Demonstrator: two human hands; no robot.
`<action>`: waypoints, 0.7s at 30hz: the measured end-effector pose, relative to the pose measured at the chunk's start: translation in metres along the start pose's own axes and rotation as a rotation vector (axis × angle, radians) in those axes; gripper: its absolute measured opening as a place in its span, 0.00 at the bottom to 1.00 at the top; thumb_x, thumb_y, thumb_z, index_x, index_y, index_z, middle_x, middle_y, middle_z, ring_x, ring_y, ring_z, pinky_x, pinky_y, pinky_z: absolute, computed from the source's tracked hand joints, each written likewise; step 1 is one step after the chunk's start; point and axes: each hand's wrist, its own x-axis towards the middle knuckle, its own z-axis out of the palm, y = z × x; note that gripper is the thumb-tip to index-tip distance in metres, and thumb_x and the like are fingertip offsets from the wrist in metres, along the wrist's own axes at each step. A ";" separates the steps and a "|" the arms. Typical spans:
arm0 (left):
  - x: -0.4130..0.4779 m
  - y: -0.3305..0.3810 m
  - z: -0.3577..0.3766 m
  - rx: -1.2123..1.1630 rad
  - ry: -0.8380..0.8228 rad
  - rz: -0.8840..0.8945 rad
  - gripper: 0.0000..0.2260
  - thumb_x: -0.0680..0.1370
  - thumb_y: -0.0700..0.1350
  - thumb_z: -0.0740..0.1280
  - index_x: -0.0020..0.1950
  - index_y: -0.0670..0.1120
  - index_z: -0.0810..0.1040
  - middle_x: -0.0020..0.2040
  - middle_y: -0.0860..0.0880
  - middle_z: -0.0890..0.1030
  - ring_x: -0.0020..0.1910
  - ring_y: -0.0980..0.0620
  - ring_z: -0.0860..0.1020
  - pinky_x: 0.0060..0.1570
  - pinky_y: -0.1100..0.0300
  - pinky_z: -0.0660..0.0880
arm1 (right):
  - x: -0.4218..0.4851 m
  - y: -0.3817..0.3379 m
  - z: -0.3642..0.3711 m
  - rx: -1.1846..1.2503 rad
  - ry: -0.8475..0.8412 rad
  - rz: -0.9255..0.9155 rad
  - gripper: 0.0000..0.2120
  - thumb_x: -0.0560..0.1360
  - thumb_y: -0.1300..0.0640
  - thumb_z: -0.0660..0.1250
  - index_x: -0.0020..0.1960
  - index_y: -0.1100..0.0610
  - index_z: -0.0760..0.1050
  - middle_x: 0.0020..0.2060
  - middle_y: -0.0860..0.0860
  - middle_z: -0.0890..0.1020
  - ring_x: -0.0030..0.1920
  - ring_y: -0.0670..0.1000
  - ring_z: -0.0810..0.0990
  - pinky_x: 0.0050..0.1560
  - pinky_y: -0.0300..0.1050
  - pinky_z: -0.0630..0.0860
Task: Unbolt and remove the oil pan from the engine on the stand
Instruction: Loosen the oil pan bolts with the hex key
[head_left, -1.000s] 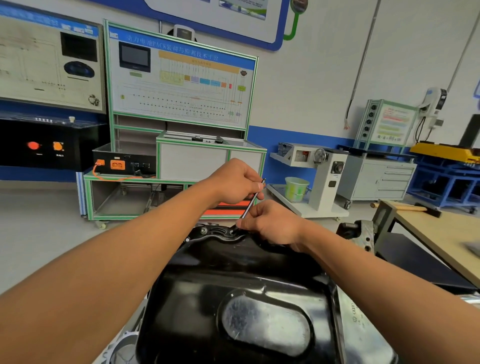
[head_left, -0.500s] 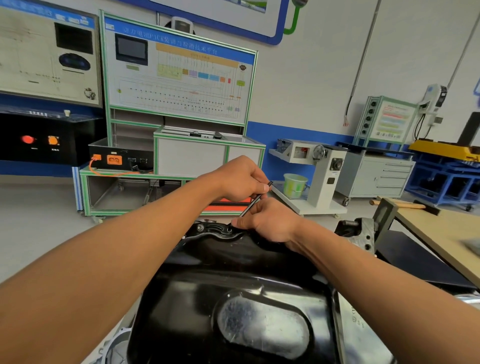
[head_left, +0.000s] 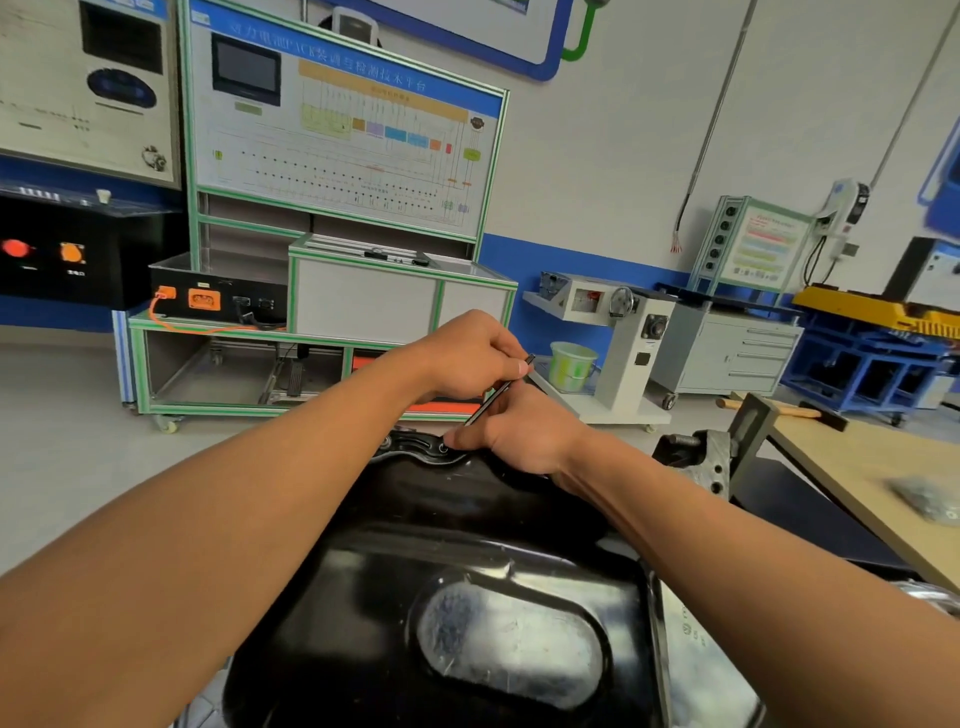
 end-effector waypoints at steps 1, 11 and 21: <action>0.000 -0.002 0.001 -0.025 -0.004 0.010 0.05 0.79 0.41 0.70 0.52 0.45 0.85 0.44 0.53 0.84 0.50 0.56 0.81 0.58 0.57 0.77 | 0.001 0.000 0.001 0.001 -0.006 0.002 0.09 0.72 0.64 0.75 0.47 0.53 0.81 0.40 0.44 0.86 0.42 0.43 0.83 0.45 0.32 0.76; -0.007 -0.001 0.000 -0.092 -0.047 0.058 0.09 0.78 0.40 0.71 0.57 0.41 0.84 0.50 0.46 0.86 0.54 0.47 0.83 0.61 0.52 0.78 | 0.003 -0.007 0.002 0.028 0.034 0.194 0.17 0.68 0.59 0.80 0.54 0.57 0.79 0.37 0.49 0.79 0.31 0.46 0.73 0.29 0.36 0.68; 0.003 -0.001 0.009 -0.270 -0.031 -0.028 0.13 0.82 0.48 0.65 0.41 0.48 0.84 0.28 0.53 0.78 0.24 0.60 0.72 0.31 0.66 0.70 | -0.002 -0.010 0.013 -0.056 0.122 0.160 0.26 0.67 0.57 0.79 0.63 0.56 0.75 0.51 0.50 0.81 0.49 0.51 0.79 0.38 0.35 0.69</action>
